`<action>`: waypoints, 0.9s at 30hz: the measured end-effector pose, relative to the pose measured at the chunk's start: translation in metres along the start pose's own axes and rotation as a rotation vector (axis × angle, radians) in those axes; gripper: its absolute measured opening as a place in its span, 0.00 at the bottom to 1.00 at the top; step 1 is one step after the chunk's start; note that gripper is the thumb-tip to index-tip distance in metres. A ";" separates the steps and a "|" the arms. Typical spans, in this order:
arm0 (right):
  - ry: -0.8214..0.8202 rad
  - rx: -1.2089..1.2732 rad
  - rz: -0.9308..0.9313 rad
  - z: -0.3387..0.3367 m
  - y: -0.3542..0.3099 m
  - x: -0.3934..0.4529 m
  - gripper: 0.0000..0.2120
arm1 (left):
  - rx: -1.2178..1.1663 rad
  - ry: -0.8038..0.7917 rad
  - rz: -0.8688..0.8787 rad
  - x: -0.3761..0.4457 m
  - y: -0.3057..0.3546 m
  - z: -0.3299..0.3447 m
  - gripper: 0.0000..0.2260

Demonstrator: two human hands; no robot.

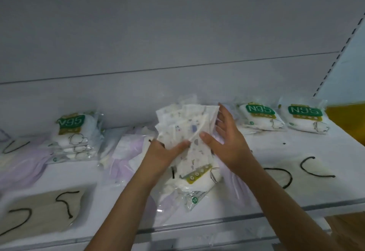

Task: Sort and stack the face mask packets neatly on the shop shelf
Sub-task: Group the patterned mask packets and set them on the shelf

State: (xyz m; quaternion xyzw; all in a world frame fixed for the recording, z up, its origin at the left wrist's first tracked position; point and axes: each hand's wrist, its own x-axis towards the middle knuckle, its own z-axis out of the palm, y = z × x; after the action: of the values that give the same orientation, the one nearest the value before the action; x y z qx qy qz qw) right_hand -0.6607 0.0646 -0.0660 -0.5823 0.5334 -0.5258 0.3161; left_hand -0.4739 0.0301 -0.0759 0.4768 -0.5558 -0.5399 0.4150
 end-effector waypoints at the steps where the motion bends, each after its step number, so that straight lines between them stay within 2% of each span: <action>1: -0.081 0.103 0.066 0.005 0.001 0.002 0.35 | 0.085 -0.074 0.009 -0.004 -0.005 -0.002 0.17; 2: -0.129 0.164 0.093 0.011 0.001 0.002 0.33 | 0.152 -0.123 0.024 -0.009 -0.010 -0.002 0.19; 3: -0.136 0.132 0.087 0.017 -0.003 0.002 0.28 | 0.184 -0.130 0.037 -0.014 -0.014 -0.002 0.21; 5: -0.090 0.088 0.019 0.028 -0.011 0.001 0.16 | 0.166 -0.106 0.052 -0.020 -0.017 -0.006 0.18; 7: -0.026 0.180 -0.002 0.041 -0.022 0.005 0.13 | 0.140 -0.093 0.037 -0.025 -0.010 -0.019 0.16; 8: -0.026 0.274 0.018 0.050 -0.030 0.007 0.14 | 0.128 -0.089 0.035 -0.028 -0.007 -0.029 0.16; 11: -0.124 0.571 0.114 0.088 -0.047 0.017 0.27 | 0.060 -0.084 0.011 -0.041 -0.003 -0.063 0.23; 14: -0.234 0.555 0.146 0.136 -0.064 0.020 0.30 | -0.003 -0.039 -0.074 -0.063 -0.005 -0.102 0.20; 16: -0.305 0.620 0.226 0.170 -0.073 0.019 0.30 | 0.048 0.074 -0.086 -0.081 -0.006 -0.134 0.18; 18: -0.396 0.733 0.318 0.210 -0.082 0.016 0.24 | 0.074 0.234 -0.114 -0.105 -0.006 -0.175 0.15; 21: -0.544 0.794 0.386 0.267 -0.099 0.011 0.21 | -0.065 0.494 -0.167 -0.141 -0.011 -0.237 0.10; 24: -0.659 0.698 0.422 0.317 -0.108 0.001 0.23 | -0.351 0.688 -0.137 -0.170 -0.016 -0.297 0.03; 26: -0.729 0.565 0.436 0.346 -0.114 -0.009 0.22 | -0.486 0.794 -0.118 -0.182 -0.020 -0.335 0.05; 27: -0.758 0.487 0.423 0.361 -0.117 -0.014 0.21 | -0.478 0.836 -0.118 -0.186 -0.023 -0.355 0.08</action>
State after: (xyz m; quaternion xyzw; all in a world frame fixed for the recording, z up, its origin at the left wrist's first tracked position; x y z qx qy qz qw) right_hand -0.2827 0.0353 -0.0500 -0.5207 0.3490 -0.3107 0.7145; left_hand -0.0882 0.1400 -0.0634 0.5749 -0.1737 -0.4374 0.6693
